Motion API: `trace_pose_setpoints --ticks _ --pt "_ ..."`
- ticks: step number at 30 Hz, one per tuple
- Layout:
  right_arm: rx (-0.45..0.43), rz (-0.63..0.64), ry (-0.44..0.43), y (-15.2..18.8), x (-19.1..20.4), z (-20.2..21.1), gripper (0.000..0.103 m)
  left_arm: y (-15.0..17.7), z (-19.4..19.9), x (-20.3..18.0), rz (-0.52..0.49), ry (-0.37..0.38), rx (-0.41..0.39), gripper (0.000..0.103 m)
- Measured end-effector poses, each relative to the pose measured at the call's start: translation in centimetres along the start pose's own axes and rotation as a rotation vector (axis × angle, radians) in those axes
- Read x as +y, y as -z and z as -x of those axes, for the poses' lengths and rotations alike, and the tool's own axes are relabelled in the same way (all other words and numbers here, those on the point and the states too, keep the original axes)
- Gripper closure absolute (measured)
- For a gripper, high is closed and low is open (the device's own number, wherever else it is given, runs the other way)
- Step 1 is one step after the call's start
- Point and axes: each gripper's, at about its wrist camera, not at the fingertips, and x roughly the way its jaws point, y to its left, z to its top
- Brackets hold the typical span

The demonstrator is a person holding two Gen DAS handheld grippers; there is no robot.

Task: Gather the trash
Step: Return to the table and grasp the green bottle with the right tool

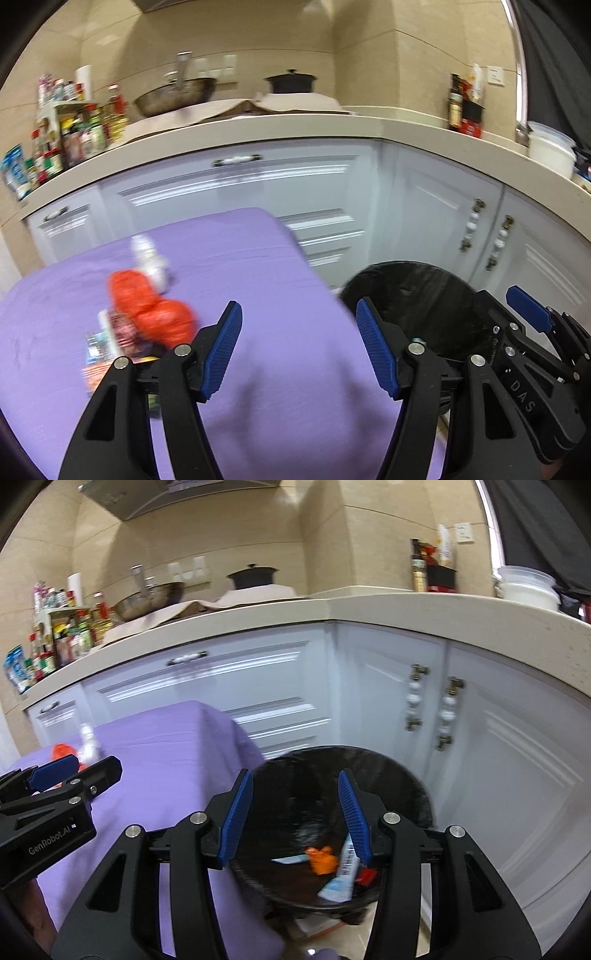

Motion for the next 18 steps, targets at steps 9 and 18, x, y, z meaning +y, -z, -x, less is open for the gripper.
trace_pose_setpoints --ticks 9,18 --pt "0.008 0.082 -0.142 -0.3 8.3 0.6 0.056 1.8 2.7 8.6 0.104 -0.141 0.004 0.040" --pt "0.073 0.176 -0.288 0.9 17.6 0.6 0.056 4.0 4.7 16.0 0.210 -0.255 0.026 0.040"
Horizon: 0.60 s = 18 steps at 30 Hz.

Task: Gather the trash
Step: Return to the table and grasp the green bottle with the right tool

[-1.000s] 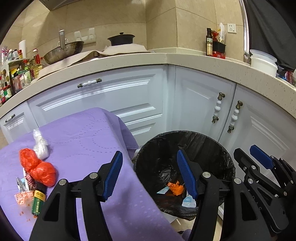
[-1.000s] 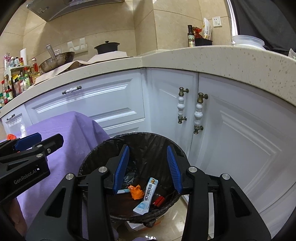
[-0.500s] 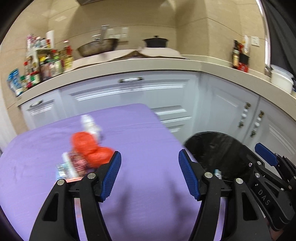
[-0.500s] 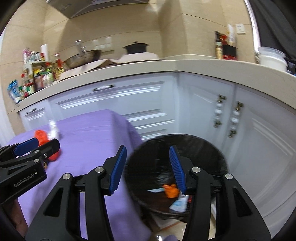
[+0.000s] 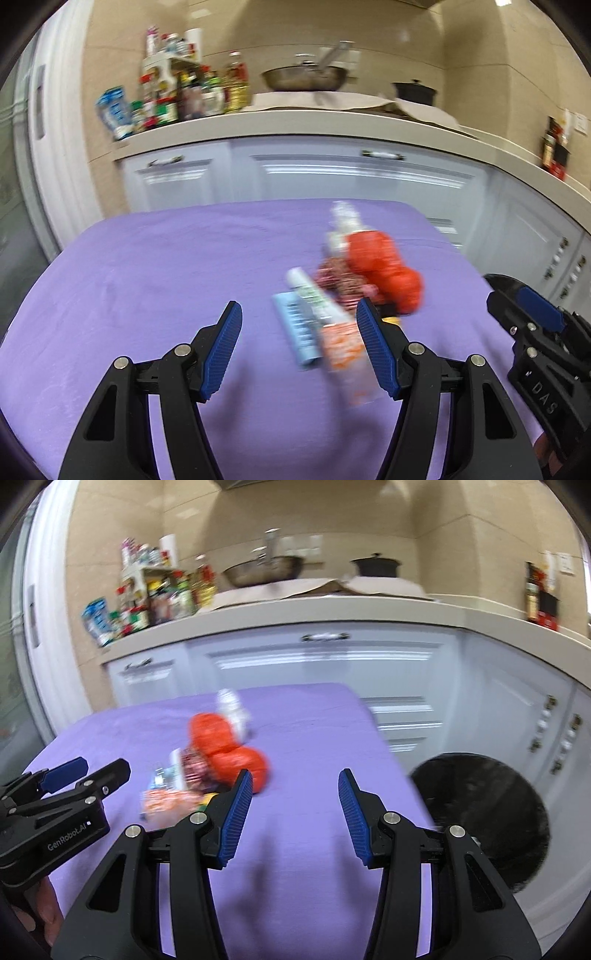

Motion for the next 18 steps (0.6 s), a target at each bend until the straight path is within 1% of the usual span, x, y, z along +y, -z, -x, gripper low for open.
trace_pose_setpoints --ticks 4,7,12,15,18 --pt "0.051 0.031 -0.032 0.2 2.8 -1.4 0.056 0.4 -0.1 2.7 0.031 -0.034 0.010 0.040" --pt "0.099 0.046 -0.033 0.3 4.3 -2.5 0.056 0.8 -0.1 4.2 0.051 -0.050 0.021 0.040" --pt "0.166 0.071 -0.022 0.3 6.0 -4.1 0.056 1.1 -0.1 6.1 0.081 -0.049 0.028 0.040" --pt "0.209 0.080 -0.011 0.6 6.4 -5.0 0.056 1.2 -0.2 6.6 0.090 -0.040 0.033 0.040" --pt "0.230 0.079 -0.002 0.6 6.4 -5.5 0.057 1.4 -0.2 6.7 0.092 -0.030 0.040 0.040"
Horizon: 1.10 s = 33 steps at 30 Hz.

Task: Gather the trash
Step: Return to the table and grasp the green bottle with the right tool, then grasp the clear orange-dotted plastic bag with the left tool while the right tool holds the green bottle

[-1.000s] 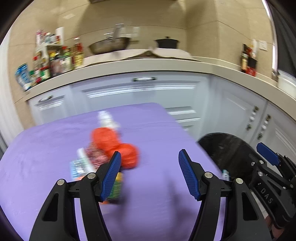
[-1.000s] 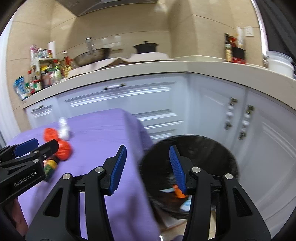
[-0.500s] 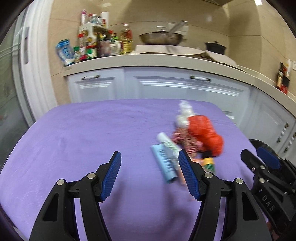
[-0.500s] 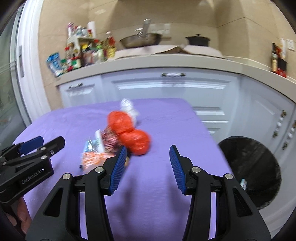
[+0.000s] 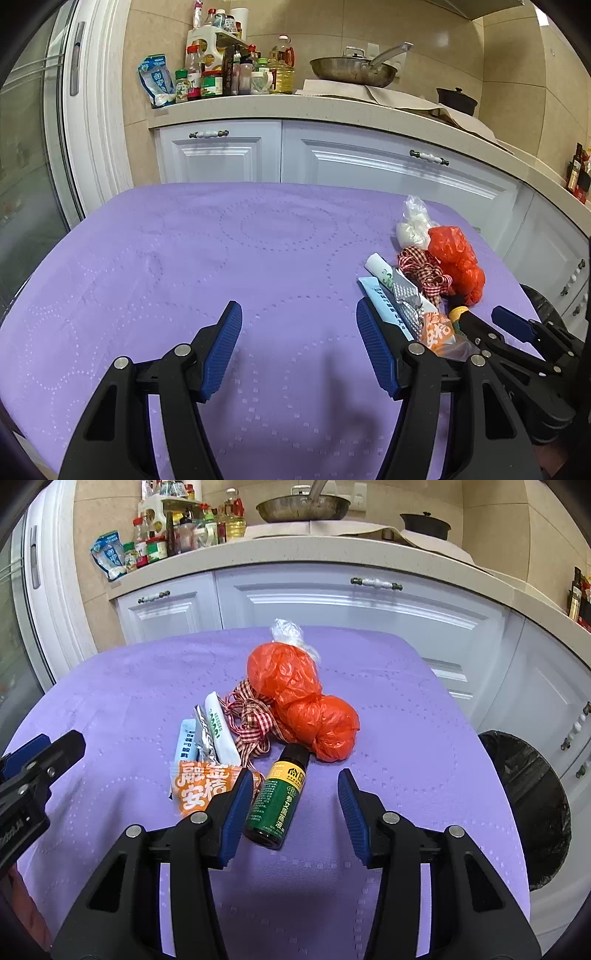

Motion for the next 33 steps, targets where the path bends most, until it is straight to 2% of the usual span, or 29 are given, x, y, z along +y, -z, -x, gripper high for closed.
trace_pose_setpoints --ticks 3,5,6,7,13,18,30,33 --pt "0.040 0.003 -0.017 0.1 0.1 -0.7 0.057 0.2 0.0 -0.3 -0.004 0.016 0.010 0.040" --pt "0.044 0.005 -0.018 0.2 0.2 -0.8 0.061 0.3 0.0 -0.5 -0.007 0.023 0.010 0.040" --pt "0.047 0.008 -0.028 0.1 0.2 -0.8 0.073 0.3 0.0 -0.7 -0.009 0.026 0.012 0.040" --pt "0.052 0.011 -0.035 0.1 0.3 -0.9 0.079 0.3 -0.1 -0.8 -0.010 0.029 0.014 0.040" --pt "0.049 0.008 -0.053 0.3 -0.2 -0.4 0.080 0.7 -0.1 -2.0 -0.026 0.053 0.028 0.040" --pt "0.007 0.005 -0.043 0.9 -1.4 1.2 0.080 1.2 0.1 -3.8 -0.061 0.078 0.032 0.040" --pt "-0.043 -0.072 -0.002 2.7 -7.6 3.9 0.081 2.1 -0.3 -9.0 -0.156 0.145 0.063 0.040" --pt "-0.051 -0.099 0.001 3.2 -9.0 4.3 0.081 2.4 -0.6 -10.1 -0.181 0.149 0.068 0.036"
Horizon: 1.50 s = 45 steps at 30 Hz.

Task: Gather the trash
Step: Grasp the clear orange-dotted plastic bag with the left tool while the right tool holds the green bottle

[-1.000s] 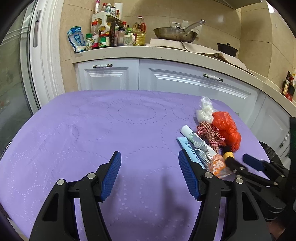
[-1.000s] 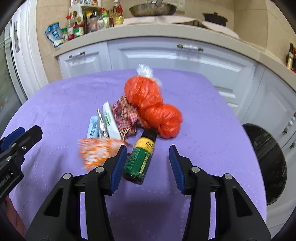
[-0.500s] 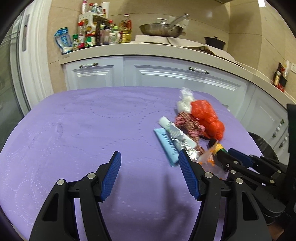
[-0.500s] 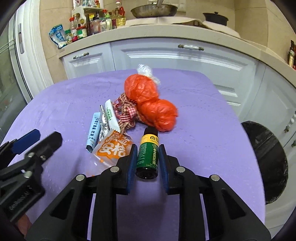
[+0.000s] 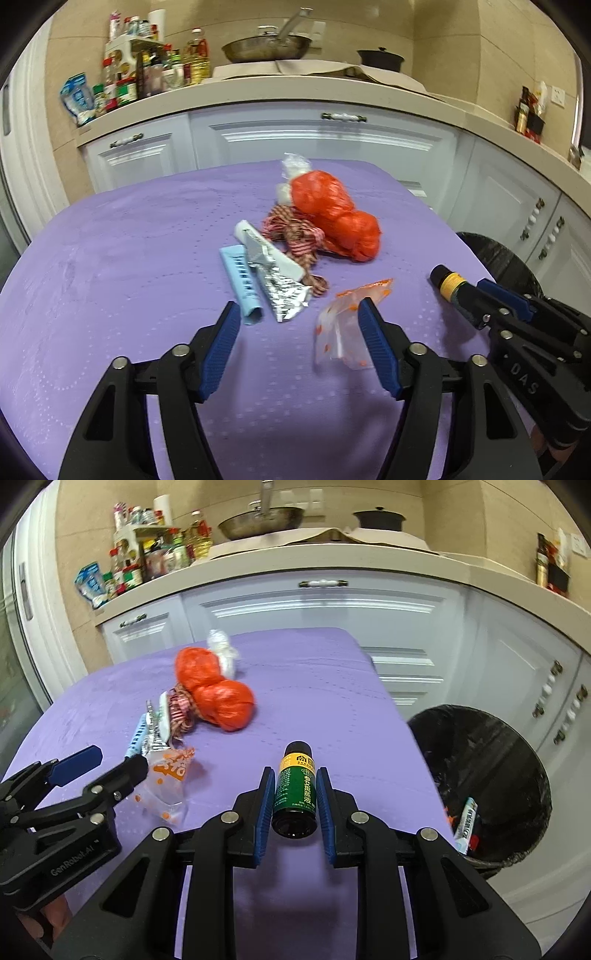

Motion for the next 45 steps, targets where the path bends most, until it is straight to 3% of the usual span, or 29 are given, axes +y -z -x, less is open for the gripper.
trace_pose_setpoints --ticks 4,9,23,31,32,34,45 --pt "-0.009 -0.021 0.000 0.3 -1.2 0.3 0.081 0.0 0.0 -0.8 -0.012 0.008 0.008 0.034" --pt "-0.027 -0.040 0.000 0.5 -2.2 0.9 0.081 -0.2 1.0 -1.8 -0.038 0.021 -0.039 0.029" --pt "-0.033 -0.067 0.005 1.0 -3.5 1.3 0.081 -0.4 -0.9 -3.8 -0.059 0.057 -0.009 0.030" --pt "-0.041 -0.075 0.003 1.1 -4.0 1.4 0.081 0.3 -1.1 -4.6 -0.103 0.075 -0.003 0.069" --pt "-0.043 -0.077 0.003 1.1 -4.1 1.5 0.081 0.3 -1.0 -4.8 -0.112 0.077 -0.005 0.070" --pt "-0.046 -0.077 0.004 1.2 -4.1 1.6 0.081 0.6 -1.1 -5.1 -0.125 0.089 0.000 0.084" --pt "-0.084 -0.081 0.022 1.0 -4.9 2.7 0.081 0.5 0.2 -4.5 -0.090 0.087 -0.041 0.090"
